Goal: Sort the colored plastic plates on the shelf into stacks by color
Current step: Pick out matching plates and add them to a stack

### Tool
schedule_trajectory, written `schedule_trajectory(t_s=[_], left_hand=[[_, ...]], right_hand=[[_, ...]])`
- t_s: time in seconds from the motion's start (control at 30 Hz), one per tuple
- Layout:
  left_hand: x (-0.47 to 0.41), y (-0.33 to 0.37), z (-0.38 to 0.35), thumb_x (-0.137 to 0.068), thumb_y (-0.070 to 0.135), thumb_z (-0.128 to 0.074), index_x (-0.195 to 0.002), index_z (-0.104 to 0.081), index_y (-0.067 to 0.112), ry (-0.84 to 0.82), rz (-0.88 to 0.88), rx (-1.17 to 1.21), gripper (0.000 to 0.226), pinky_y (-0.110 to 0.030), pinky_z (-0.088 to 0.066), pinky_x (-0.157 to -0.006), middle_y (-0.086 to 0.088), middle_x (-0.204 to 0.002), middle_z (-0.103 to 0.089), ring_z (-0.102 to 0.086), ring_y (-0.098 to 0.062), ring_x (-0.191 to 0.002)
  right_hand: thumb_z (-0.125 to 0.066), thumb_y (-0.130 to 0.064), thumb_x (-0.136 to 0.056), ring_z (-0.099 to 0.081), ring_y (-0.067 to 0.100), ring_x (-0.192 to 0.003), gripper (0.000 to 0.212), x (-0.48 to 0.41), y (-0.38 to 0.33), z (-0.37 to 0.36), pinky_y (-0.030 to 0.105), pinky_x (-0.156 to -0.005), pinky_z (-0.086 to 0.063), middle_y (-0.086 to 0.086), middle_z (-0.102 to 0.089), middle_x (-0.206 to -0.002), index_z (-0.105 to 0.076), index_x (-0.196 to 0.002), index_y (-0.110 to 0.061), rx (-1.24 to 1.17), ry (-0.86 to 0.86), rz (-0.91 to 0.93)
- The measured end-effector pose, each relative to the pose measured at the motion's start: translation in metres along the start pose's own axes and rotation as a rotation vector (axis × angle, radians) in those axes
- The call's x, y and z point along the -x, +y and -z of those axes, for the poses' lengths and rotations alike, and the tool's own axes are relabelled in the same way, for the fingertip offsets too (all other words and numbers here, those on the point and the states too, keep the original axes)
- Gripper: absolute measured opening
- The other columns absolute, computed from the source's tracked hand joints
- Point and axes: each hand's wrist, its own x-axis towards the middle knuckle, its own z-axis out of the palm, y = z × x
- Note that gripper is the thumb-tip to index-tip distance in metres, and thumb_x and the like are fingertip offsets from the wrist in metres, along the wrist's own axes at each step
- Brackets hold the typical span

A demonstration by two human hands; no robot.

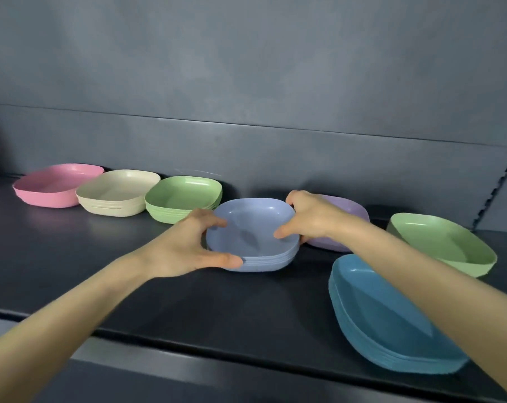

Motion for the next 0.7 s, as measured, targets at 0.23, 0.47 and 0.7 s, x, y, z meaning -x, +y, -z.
schedule_trajectory(t_s=[0.23,0.47,0.7], left_hand=[[-0.005,-0.014,0.000,-0.063,0.063,-0.071,-0.116,-0.061,0.027,0.005,-0.150,-0.168,0.065,-0.017,-0.026,-0.101,0.006,-0.129,-0.038,-0.035,-0.010,-0.124],[-0.006,-0.001,-0.012,-0.072,0.068,-0.048,-0.111,-0.064,0.035,-0.006,-0.491,-0.460,0.054,-0.025,-0.024,-0.100,0.013,-0.132,-0.051,-0.038,-0.009,-0.125],[-0.021,0.008,-0.020,-0.090,0.037,-0.056,-0.078,-0.059,0.014,-0.060,-0.491,-0.456,0.026,-0.036,-0.045,-0.068,-0.003,-0.073,-0.060,-0.049,-0.022,-0.073]], right_hand=[[-0.073,-0.023,-0.075,-0.068,0.031,-0.084,0.041,0.010,0.000,-0.007,0.048,-0.080,-0.056,0.014,-0.063,-0.096,-0.056,-0.102,0.003,-0.033,0.052,-0.055],[-0.070,-0.024,-0.079,-0.059,0.019,-0.103,0.035,0.023,0.033,0.018,0.021,-0.085,-0.039,0.003,-0.067,-0.113,-0.066,-0.112,-0.012,0.180,0.245,-0.063],[-0.073,-0.028,-0.078,-0.044,0.006,-0.066,0.031,0.015,0.048,0.015,0.015,-0.061,-0.034,-0.019,-0.051,-0.052,-0.056,-0.052,-0.035,0.235,0.096,-0.043]])
